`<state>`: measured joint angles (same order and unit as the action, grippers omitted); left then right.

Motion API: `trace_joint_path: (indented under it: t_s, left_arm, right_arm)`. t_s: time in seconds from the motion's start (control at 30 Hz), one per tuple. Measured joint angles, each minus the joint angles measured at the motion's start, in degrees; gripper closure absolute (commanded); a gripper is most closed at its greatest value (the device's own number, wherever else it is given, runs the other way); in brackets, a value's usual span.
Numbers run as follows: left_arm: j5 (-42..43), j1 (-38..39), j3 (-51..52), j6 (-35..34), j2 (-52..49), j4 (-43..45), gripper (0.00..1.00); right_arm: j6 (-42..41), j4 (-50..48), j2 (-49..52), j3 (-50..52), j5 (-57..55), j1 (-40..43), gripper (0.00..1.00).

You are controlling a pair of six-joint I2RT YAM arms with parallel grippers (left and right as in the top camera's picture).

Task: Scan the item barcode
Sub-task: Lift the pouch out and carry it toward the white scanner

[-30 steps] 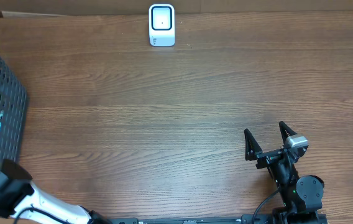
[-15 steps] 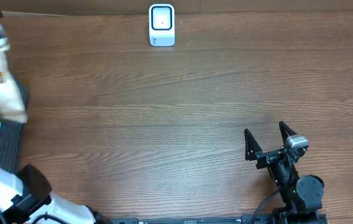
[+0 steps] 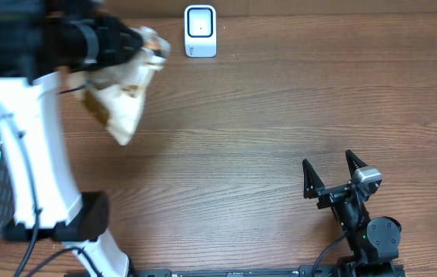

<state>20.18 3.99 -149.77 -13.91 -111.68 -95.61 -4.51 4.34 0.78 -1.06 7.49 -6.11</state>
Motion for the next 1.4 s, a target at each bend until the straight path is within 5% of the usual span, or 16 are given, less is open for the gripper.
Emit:
trace_joint_path:
  t_s: [0.3, 0.7, 0.77, 0.83, 1.13, 1.4]
  left_arm:
    - [-4.0, 14.1, 1.1, -1.7, -19.6, 2.4, 0.82]
    - [-4.6, 23.8, 1.6, -5.7, -37.8, 10.3, 0.67]
    - [-4.4, 24.0, 1.6, -6.1, -39.0, 11.4, 0.46]
    - [-4.4, 24.0, 1.6, -6.6, -39.4, 12.1, 0.00]
    - [-3.7, 24.0, 1.5, -6.7, -39.5, 13.4, 0.00]
    - [-3.3, 22.5, -8.0, -4.5, -39.6, 5.3, 0.01]
  right_arm:
    - [0.0, 0.0, 0.0, 0.0, 0.0, 0.0, 0.00]
    - [0.0, 0.0, 0.0, 0.0, 0.0, 0.0, 0.00]
    - [0.0, 0.0, 0.0, 0.0, 0.0, 0.0, 0.00]
    - [0.0, -0.1, 0.0, 0.0, 0.0, 0.0, 0.00]
    - [0.0, 0.0, 0.0, 0.0, 0.0, 0.0, 0.00]
    - [0.0, 0.0, 0.0, 0.0, 0.0, 0.0, 0.00]
